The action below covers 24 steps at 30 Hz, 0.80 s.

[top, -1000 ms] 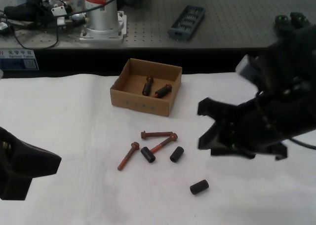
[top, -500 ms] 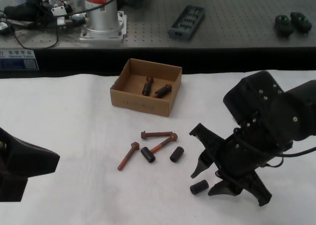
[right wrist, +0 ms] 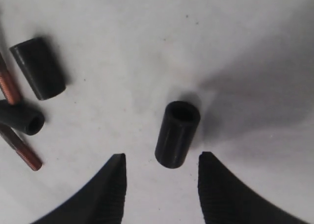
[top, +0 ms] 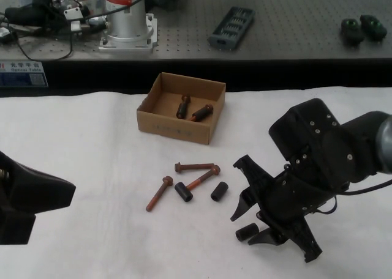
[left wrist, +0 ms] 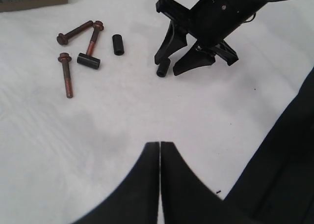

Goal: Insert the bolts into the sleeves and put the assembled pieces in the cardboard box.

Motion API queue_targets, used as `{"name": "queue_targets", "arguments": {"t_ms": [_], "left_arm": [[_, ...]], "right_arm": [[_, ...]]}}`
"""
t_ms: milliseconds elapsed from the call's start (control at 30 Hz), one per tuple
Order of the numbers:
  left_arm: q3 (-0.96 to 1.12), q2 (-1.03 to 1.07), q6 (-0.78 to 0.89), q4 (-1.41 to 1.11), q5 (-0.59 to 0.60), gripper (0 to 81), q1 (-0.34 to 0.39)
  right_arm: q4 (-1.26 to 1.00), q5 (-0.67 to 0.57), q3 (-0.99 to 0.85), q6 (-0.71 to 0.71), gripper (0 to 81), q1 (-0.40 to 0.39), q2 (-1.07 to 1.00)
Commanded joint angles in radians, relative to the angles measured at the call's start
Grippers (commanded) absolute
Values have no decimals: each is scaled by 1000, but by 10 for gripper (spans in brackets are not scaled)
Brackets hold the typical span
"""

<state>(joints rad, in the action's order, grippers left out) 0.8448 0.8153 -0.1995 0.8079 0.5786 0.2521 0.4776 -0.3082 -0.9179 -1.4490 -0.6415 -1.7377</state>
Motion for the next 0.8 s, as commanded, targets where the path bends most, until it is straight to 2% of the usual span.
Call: {"name": "queue_targets", "arguments": {"t_ms": [0,500,633,767], "left_arm": [[1,-8,13,-9,10,7,1],[1,-8,13,-16,10,7,1],[1,-8,13,-28,10,7,1],[1,-8,13,-28,10,7,1]], "right_arm": [[-20,-24,-6,-18,356,-2,-14],[-12,-39,-8,-61,354,22,-42],[-12,-37,-8,-61,300,22,-42],[-12,-31,-8,-61,292,22,-42]]}}
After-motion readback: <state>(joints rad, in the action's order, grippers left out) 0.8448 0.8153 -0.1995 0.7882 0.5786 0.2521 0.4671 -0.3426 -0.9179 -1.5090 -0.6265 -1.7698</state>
